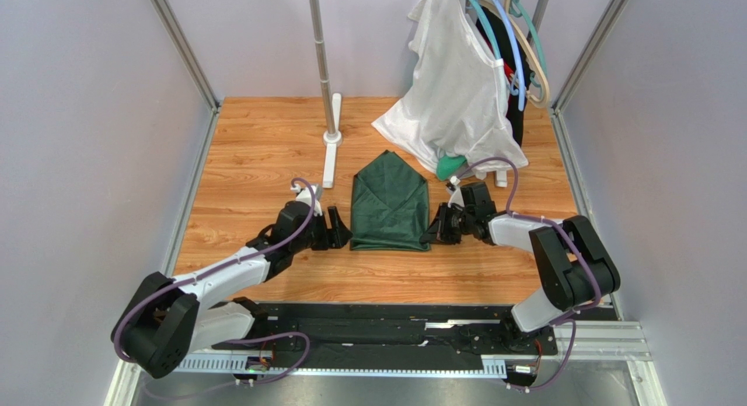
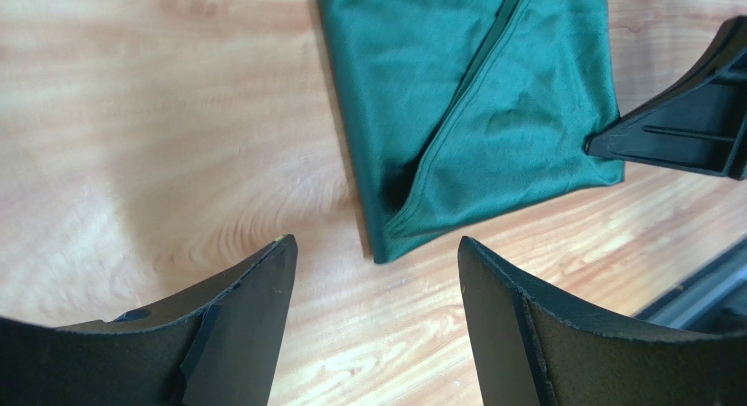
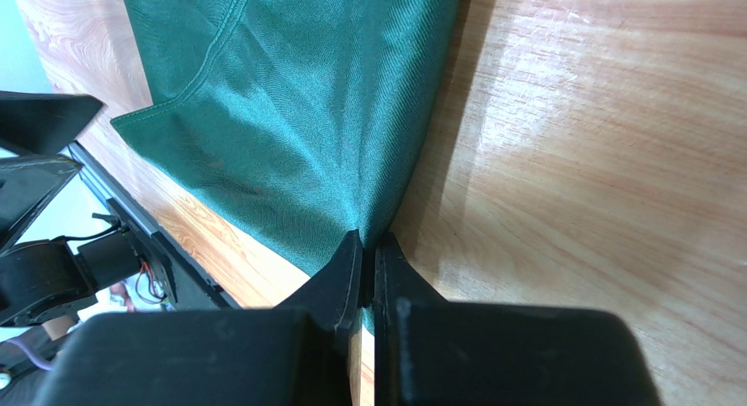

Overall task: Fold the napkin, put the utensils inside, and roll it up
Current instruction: Roll the napkin with the utensil

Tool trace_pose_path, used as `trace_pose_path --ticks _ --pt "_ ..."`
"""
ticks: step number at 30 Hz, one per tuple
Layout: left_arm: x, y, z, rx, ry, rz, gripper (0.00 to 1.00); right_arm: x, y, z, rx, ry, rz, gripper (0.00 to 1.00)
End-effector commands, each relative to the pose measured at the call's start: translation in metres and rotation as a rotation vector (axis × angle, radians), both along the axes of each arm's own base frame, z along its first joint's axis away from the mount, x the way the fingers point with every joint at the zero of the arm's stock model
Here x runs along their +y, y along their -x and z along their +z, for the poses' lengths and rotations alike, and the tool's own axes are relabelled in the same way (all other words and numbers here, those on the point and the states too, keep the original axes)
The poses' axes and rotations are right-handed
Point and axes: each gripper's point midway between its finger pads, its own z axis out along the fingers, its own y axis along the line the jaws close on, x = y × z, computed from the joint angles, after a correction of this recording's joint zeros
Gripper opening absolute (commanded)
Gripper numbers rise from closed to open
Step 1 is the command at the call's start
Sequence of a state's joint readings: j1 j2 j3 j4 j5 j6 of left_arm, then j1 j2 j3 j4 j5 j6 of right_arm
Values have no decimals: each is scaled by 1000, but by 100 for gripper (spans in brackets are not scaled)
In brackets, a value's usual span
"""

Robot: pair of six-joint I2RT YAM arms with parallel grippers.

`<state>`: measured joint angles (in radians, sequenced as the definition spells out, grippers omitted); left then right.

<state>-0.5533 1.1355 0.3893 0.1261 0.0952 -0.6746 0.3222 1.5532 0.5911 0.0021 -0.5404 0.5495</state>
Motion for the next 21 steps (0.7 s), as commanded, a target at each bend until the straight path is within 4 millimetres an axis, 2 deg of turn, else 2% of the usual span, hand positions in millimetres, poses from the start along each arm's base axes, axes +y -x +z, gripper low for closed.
trace_pose_path --ticks 1,5,9,16,21 --pt "-7 -18 29 -211 -159 -85 77 -18 16 -21 119 89 5 0" --pt "-22 -28 49 -334 -128 -127 77 -20 15 -18 161 61 11 0" --pt "-40 -30 54 -434 -146 -236 77 -20 14 -16 186 55 18 0" --pt "-85 -19 66 -629 -137 -460 76 -19 9 -12 224 35 6 0" --pt "-113 -5 64 -716 -128 -616 76 -18 9 -12 274 7 3 0"
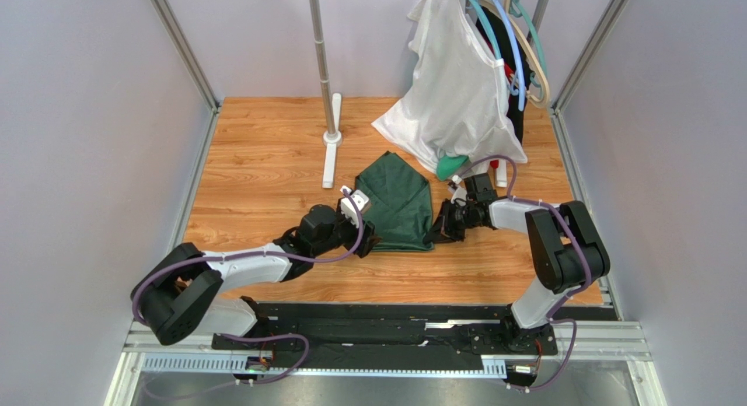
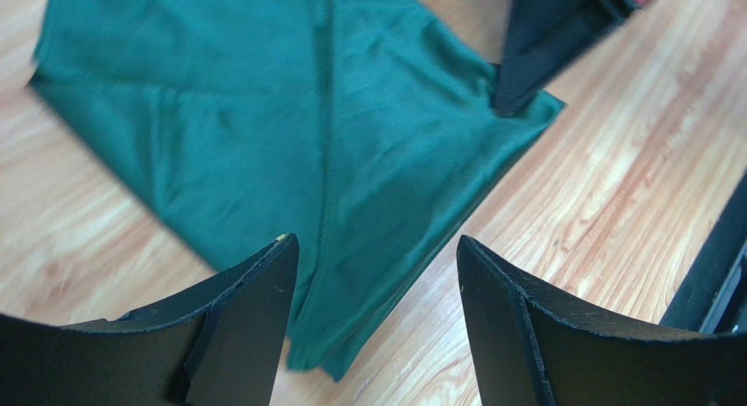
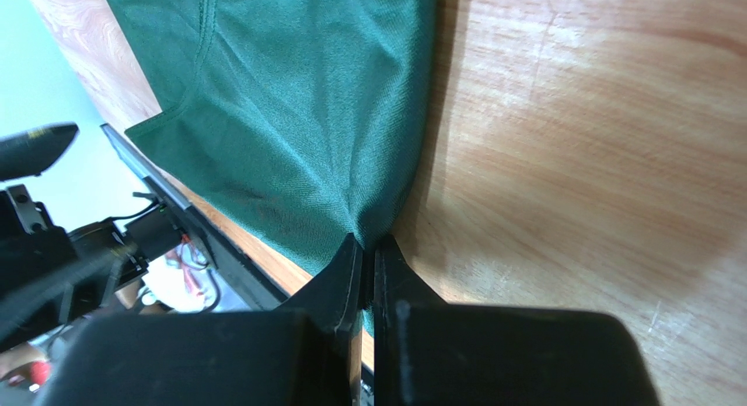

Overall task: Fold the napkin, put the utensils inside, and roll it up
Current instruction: Roll the napkin with the utensil

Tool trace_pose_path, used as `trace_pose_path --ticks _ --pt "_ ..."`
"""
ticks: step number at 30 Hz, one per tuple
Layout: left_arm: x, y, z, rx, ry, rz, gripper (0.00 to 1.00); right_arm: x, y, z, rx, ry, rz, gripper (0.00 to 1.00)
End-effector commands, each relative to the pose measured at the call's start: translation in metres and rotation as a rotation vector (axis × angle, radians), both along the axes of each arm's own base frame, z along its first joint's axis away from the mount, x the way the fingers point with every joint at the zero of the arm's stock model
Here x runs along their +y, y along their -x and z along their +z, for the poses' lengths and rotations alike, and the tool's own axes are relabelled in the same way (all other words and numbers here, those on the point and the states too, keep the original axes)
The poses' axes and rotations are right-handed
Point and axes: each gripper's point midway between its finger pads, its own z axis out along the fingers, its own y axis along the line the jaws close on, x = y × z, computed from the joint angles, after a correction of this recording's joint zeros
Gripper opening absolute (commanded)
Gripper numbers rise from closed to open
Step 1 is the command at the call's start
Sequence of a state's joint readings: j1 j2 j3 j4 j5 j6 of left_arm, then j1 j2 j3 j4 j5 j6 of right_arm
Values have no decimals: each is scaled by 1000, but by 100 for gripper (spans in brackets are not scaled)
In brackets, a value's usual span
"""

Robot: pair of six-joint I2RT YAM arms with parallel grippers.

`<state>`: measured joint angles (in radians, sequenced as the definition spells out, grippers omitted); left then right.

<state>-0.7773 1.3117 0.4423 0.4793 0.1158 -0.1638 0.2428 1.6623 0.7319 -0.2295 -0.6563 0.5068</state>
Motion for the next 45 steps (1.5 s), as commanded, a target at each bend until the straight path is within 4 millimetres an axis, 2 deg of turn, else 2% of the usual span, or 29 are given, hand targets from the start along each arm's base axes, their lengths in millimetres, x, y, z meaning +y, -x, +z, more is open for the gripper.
trace_pose_path --ticks 1,3,8,17,22,26,32,41,43,45 --pt "-39 0 39 -224 64 -183 76 -9 6 -11 87 27 -11 0" --pt "-48 4 31 -232 37 -232 76 -8 5 -10 106 12 -14 0" --pt "-67 11 27 -233 31 -320 76 -7 -2 -5 134 -12 -23 0" --pt "-81 26 7 -231 -35 -383 77 -9 -8 0 203 -59 -42 0" --pt "-84 25 1 -249 -74 -385 77 -8 -10 1 230 -77 -61 0" --pt "-88 26 -11 -279 -143 -375 77 -10 -13 4 226 -72 -73 0" --pt "-94 16 -19 -346 -230 -319 77 -10 -16 5 215 -79 -101 0" --pt "-89 6 -23 -431 -301 -235 77 -8 -15 4 217 -96 -107 0" --pt "-92 8 -10 -459 -253 -228 77 -8 -15 3 219 -95 -106 0" --pt "-92 11 -6 -464 -234 -244 77 -7 -15 3 221 -98 -106 0"
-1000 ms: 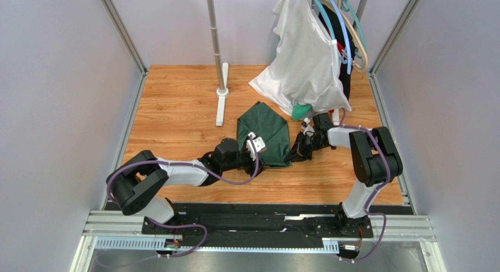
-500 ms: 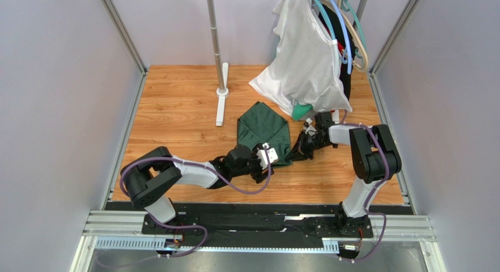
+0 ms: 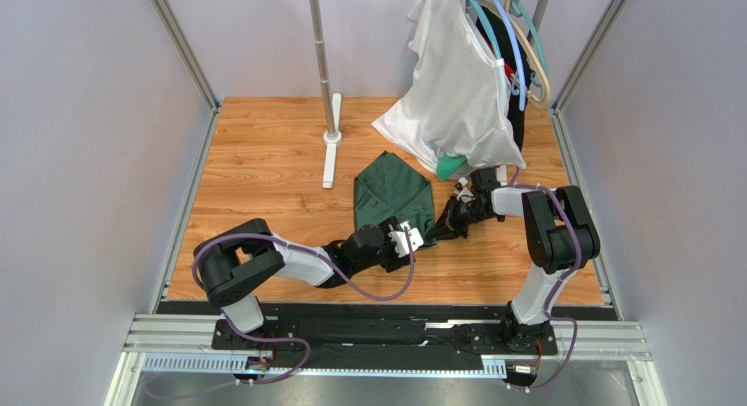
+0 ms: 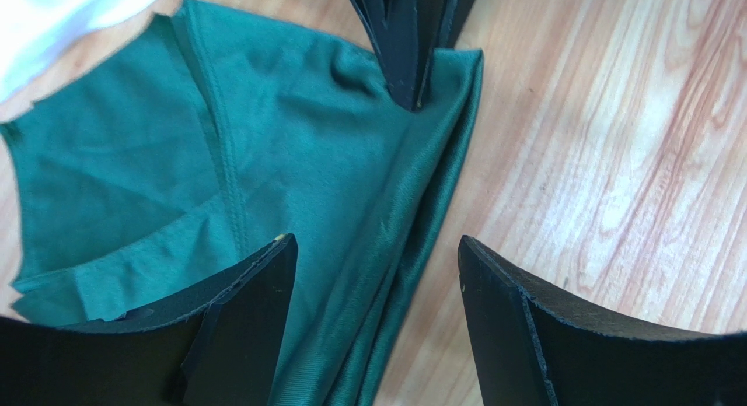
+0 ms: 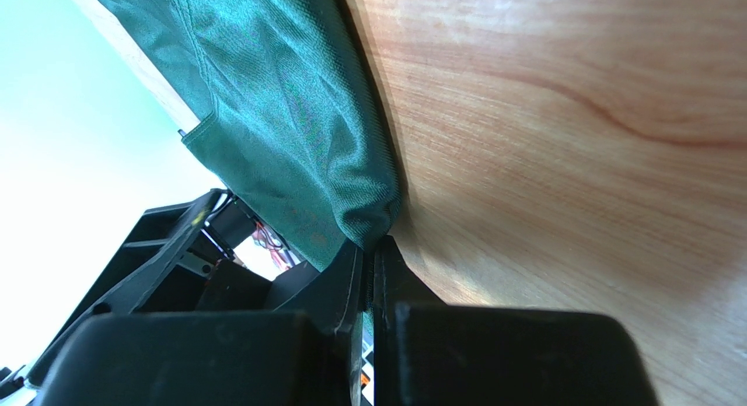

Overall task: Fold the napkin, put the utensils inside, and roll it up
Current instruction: Roll the napkin with the utensil

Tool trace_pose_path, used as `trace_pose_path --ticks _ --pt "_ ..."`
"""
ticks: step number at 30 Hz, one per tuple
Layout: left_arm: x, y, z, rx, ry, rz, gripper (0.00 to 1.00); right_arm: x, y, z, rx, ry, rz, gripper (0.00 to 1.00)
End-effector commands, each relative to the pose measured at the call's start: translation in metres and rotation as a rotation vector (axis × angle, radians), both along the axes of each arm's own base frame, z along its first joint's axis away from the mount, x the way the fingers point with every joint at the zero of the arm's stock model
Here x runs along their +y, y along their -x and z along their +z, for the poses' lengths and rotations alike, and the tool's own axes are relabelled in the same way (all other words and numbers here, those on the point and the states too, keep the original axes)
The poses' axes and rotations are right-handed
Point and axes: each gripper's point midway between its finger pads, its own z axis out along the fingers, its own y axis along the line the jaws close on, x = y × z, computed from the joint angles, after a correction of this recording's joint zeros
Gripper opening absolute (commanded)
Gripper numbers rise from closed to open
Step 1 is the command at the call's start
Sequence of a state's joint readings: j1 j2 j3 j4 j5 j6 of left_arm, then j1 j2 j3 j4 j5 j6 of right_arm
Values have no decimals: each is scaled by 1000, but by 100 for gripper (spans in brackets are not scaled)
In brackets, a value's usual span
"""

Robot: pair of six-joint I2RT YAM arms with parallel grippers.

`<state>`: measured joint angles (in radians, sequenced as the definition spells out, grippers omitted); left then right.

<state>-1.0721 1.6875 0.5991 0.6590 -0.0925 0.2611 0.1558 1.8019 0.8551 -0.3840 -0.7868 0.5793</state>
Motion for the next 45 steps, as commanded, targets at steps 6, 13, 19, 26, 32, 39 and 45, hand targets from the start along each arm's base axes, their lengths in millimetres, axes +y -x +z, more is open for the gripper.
trace_pose_path --ticks 6,13,19,26,32,39,45 --pt "-9 -3 27 -108 67 -33 77 0 -6 2 -26 -2 -17 0" --pt "-13 2 13 -68 13 -74 78 0 -8 4 -31 -6 -18 0" --pt "-14 5 2 -40 -16 -86 78 0 -7 5 -30 -6 -19 0" --pt "-12 6 -3 -18 -41 -88 76 0 -8 6 -31 -10 -21 0" --pt "-10 4 -10 -11 -61 -64 70 1 -9 8 -31 -16 -28 0" --pt "-7 3 -16 -5 -79 -53 63 1 -9 9 -17 -29 -37 0" --pt "-5 -2 -24 -11 -107 -30 58 4 -10 13 -4 -63 -47 0"
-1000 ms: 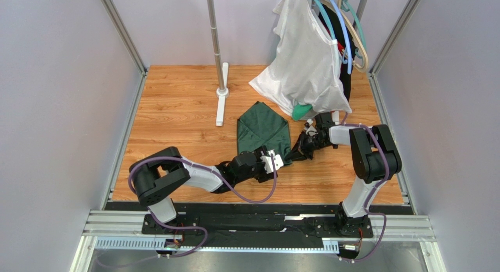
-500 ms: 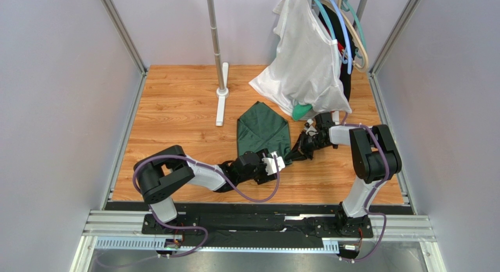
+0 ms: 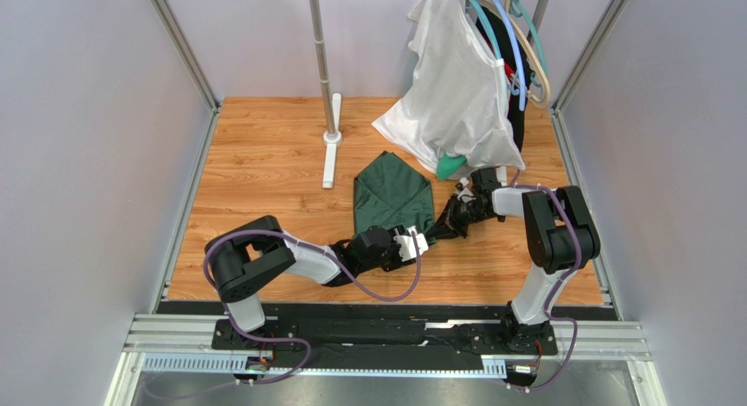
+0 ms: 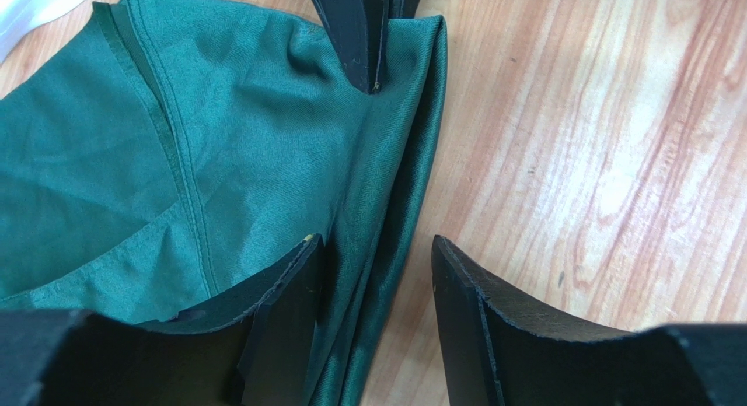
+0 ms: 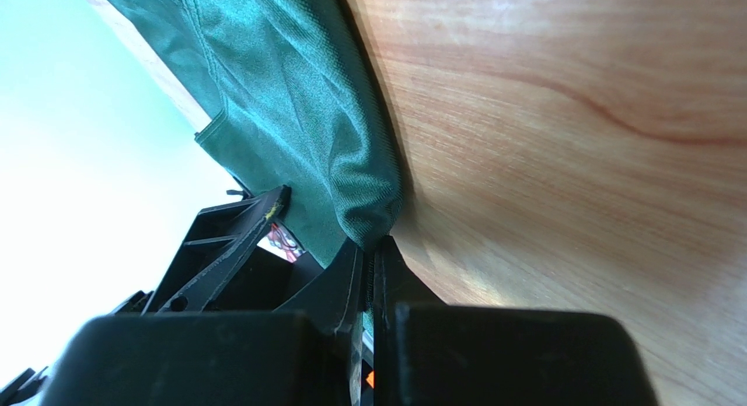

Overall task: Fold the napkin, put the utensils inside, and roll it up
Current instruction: Roll the napkin with the utensil

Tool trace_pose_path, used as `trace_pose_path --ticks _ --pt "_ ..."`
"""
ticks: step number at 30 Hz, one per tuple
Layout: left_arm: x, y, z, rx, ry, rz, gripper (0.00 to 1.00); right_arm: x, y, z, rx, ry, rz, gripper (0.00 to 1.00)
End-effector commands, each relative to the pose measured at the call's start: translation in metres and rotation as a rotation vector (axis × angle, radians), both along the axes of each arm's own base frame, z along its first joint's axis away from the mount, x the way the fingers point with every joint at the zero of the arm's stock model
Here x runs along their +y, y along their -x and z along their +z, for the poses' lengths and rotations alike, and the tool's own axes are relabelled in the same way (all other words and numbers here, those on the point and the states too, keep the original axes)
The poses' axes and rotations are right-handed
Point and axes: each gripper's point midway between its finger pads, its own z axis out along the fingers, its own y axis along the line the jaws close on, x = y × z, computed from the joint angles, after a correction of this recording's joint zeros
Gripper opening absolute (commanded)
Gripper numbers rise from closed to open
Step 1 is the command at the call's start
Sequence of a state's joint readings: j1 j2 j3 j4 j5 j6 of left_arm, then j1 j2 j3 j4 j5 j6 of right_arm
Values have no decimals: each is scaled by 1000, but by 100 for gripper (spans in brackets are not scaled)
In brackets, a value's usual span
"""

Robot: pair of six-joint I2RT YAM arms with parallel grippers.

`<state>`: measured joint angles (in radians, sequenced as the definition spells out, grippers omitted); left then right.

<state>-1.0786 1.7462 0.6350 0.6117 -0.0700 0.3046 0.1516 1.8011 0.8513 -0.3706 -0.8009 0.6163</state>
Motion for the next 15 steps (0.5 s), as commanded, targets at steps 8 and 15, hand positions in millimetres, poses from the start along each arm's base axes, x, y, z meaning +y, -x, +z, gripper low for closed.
trace_pose_path --ticks 8,15 --pt "-1 -10 -10 -19 -47 41 45 2 -7 11 -16 -51 -24 0" --pt "-3 -7 -13 4 -45 29 32 2 -8 12 -20 -53 -27 0"
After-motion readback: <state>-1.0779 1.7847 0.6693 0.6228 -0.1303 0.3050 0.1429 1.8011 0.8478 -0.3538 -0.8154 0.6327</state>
